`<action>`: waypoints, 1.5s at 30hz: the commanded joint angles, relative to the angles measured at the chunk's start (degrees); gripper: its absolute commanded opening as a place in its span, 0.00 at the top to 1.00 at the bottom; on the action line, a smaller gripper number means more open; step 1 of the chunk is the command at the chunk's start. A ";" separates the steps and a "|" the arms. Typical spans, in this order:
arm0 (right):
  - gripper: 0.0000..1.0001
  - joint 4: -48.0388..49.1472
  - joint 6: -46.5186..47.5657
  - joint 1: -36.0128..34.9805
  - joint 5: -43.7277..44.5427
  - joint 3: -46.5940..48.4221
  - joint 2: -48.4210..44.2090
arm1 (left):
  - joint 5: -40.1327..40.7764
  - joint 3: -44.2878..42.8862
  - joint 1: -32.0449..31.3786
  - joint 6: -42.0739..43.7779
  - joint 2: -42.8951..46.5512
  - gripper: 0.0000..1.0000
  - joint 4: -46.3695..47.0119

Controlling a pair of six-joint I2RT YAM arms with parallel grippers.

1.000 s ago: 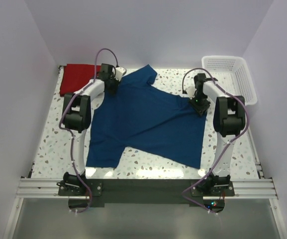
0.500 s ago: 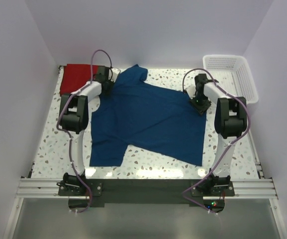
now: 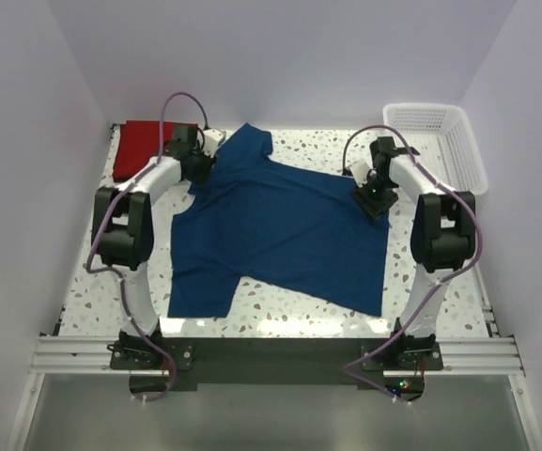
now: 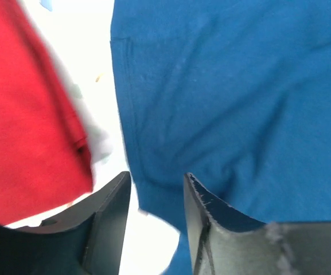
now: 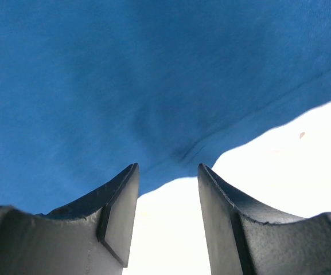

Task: Fold and stack the t-shirts
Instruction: Flatten the tshirt out

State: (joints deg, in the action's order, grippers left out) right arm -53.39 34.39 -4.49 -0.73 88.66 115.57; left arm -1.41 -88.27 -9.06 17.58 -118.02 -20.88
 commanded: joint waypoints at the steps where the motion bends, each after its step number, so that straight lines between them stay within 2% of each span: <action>1: 0.50 -6.19 0.94 -1.48 -5.94 -1.55 -8.33 | -3.95 2.21 0.27 4.73 9.98 0.52 -1.52; 4: 0.51 -9.00 1.64 -1.75 -8.23 -4.62 -11.67 | -7.19 7.12 0.36 12.98 15.35 0.50 -6.50; 5: 0.52 -9.63 2.25 -1.84 -8.58 -5.68 -12.90 | -10.25 8.36 0.45 18.31 17.54 0.51 -8.89; 9: 0.54 -10.77 4.01 -2.01 -8.85 -11.83 -16.24 | -13.61 18.36 0.45 26.26 23.08 0.53 -17.07; 11: 0.55 -10.43 4.80 -2.10 -8.50 -15.44 -17.04 | -12.84 22.16 0.36 28.63 25.71 0.55 -17.35; 16: 0.58 -7.19 5.60 -2.19 -6.22 -22.11 -17.57 | -11.69 32.88 0.36 31.02 28.98 0.59 -17.00; 21: 0.59 -1.48 6.83 -2.19 -1.91 -26.95 -14.86 | -9.93 41.40 -2.18 32.43 31.71 0.61 -16.64; 27: 0.61 1.36 8.67 0.88 2.31 -27.23 -10.54 | -9.40 48.71 -10.44 33.13 35.92 0.61 -19.62; 33: 0.59 -3.20 10.61 0.98 -0.22 -25.56 -16.86 | -13.53 47.68 -12.74 33.40 38.56 0.60 -25.86; 38: 0.54 -8.65 16.22 0.98 -3.39 -26.87 -26.25 | -17.74 41.70 -12.47 32.95 43.83 0.48 -30.70; 42: 0.54 -13.49 20.71 0.54 -4.63 -32.65 -36.44 | -19.94 40.11 -12.39 34.18 47.00 0.44 -35.97; 45: 0.55 -14.64 22.47 -0.42 -5.59 -37.49 -40.23 | -20.56 40.28 -12.39 34.45 48.14 0.44 -37.56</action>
State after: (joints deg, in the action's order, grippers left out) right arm -63.16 52.29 -3.95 -4.23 55.81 77.58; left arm -18.81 -46.76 -21.52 50.61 -71.07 -53.08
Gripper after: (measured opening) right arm 0.458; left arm 0.558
